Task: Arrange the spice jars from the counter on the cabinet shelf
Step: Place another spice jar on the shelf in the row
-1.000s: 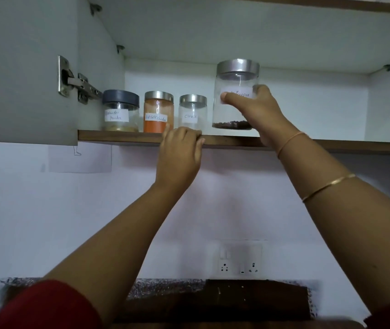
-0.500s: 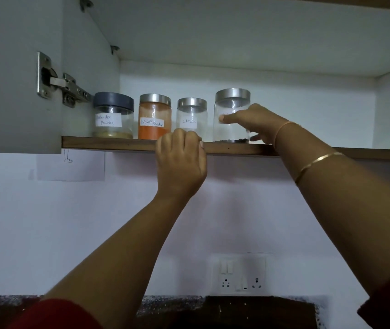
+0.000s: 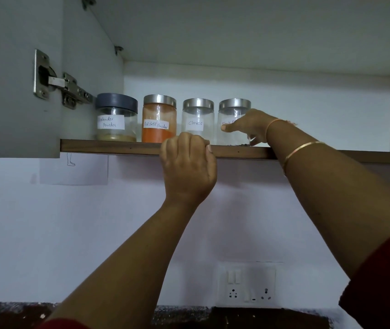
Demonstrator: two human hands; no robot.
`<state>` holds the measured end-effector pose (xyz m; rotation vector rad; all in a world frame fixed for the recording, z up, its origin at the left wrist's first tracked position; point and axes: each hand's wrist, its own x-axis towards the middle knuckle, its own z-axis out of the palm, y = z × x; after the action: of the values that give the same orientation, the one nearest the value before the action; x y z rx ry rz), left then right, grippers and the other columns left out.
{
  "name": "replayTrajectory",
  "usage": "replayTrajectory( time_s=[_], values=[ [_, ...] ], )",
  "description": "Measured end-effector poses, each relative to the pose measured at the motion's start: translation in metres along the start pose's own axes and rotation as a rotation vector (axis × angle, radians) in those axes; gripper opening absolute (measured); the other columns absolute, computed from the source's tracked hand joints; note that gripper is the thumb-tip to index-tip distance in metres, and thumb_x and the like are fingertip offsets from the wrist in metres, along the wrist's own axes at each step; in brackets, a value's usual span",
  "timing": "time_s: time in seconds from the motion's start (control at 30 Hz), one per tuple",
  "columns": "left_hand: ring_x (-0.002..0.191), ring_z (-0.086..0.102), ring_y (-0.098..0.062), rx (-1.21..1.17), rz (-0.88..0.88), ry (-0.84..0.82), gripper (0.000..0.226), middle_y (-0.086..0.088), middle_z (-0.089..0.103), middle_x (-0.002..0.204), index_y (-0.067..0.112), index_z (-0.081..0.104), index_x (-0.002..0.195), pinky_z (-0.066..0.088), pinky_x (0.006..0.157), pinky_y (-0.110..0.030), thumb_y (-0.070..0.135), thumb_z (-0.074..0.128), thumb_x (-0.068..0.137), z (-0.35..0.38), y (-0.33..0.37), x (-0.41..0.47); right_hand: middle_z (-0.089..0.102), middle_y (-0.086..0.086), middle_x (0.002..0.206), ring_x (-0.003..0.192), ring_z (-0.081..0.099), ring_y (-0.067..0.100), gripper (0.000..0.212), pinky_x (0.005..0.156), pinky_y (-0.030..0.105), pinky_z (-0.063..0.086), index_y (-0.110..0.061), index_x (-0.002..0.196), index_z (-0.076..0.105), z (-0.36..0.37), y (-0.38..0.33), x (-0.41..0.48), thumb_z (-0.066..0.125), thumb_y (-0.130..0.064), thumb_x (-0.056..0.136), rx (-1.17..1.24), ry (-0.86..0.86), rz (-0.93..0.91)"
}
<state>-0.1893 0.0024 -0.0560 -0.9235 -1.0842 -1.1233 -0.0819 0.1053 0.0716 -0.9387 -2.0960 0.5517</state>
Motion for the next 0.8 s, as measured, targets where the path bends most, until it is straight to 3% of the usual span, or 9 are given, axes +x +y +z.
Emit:
replayTrajectory(
  time_s=[0.17, 0.33, 0.47, 0.53, 0.6, 0.67, 0.8],
  values=[
    [0.073, 0.051, -0.029, -0.006, -0.014, 0.013, 0.020, -0.010, 0.053, 0.074, 0.006, 0.055, 0.076, 0.035, 0.082, -0.037, 0.020, 0.045, 0.085, 0.002, 0.000, 0.001, 0.044, 0.019, 0.139, 0.124, 0.048, 0.034, 0.078, 0.100, 0.046, 0.046, -0.003, 0.139, 0.038, 0.001, 0.002, 0.007, 0.072, -0.040, 0.080, -0.026, -0.014, -0.013],
    [0.074, 0.051, -0.028, -0.036, -0.055, -0.045, 0.020, -0.010, 0.052, 0.075, 0.006, 0.053, 0.076, 0.039, 0.083, -0.040, 0.021, 0.043, 0.085, -0.003, 0.003, 0.004, 0.030, 0.014, 0.153, 0.138, 0.032, 0.032, 0.089, 0.115, 0.046, 0.026, -0.009, 0.146, 0.030, 0.002, 0.002, -0.004, 0.055, -0.064, 0.081, -0.193, -0.101, 0.034],
    [0.076, 0.049, -0.029, -0.045, -0.074, -0.129, 0.019, -0.010, 0.052, 0.078, 0.006, 0.053, 0.079, 0.042, 0.081, -0.041, 0.021, 0.043, 0.087, -0.013, 0.006, 0.006, 0.043, 0.012, 0.145, 0.133, 0.041, 0.030, 0.069, 0.112, 0.042, 0.032, -0.007, 0.139, 0.043, -0.002, -0.003, -0.024, 0.065, -0.044, 0.084, -0.179, -0.156, 0.078],
    [0.076, 0.049, -0.028, -0.032, -0.084, -0.170, 0.018, -0.010, 0.052, 0.079, 0.006, 0.053, 0.080, 0.042, 0.080, -0.041, 0.020, 0.044, 0.088, -0.016, 0.007, 0.008, 0.053, 0.013, 0.129, 0.119, 0.052, 0.031, 0.043, 0.101, 0.036, 0.044, -0.003, 0.123, 0.056, -0.005, -0.010, -0.038, 0.065, -0.025, 0.088, -0.230, -0.159, 0.109],
    [0.076, 0.049, -0.028, -0.029, -0.083, -0.200, 0.016, -0.010, 0.052, 0.080, 0.006, 0.055, 0.082, 0.041, 0.079, -0.040, 0.017, 0.046, 0.089, -0.018, 0.006, 0.007, 0.054, 0.012, 0.094, 0.084, 0.055, 0.027, 0.010, 0.069, 0.026, 0.044, -0.005, 0.083, 0.057, -0.006, -0.015, -0.050, 0.055, -0.013, 0.089, -0.361, -0.139, 0.104],
    [0.078, 0.050, -0.028, -0.028, -0.080, -0.221, 0.013, -0.011, 0.054, 0.081, 0.006, 0.057, 0.085, 0.042, 0.079, -0.039, 0.015, 0.050, 0.090, -0.018, 0.008, 0.004, 0.041, 0.006, 0.070, 0.060, 0.039, 0.019, 0.027, 0.052, 0.022, 0.030, -0.010, 0.062, 0.040, -0.002, -0.015, -0.053, 0.047, -0.005, 0.088, -0.377, -0.075, 0.081],
    [0.086, 0.052, -0.029, -0.064, -0.071, -0.283, 0.012, -0.011, 0.056, 0.087, 0.005, 0.059, 0.091, 0.040, 0.098, -0.043, 0.013, 0.050, 0.091, -0.037, 0.012, 0.003, 0.040, 0.002, 0.060, 0.053, 0.036, 0.015, 0.026, 0.047, 0.026, 0.024, -0.013, 0.057, 0.035, 0.008, -0.007, -0.078, 0.047, -0.006, 0.080, -0.285, 0.224, -0.064]
  ],
)
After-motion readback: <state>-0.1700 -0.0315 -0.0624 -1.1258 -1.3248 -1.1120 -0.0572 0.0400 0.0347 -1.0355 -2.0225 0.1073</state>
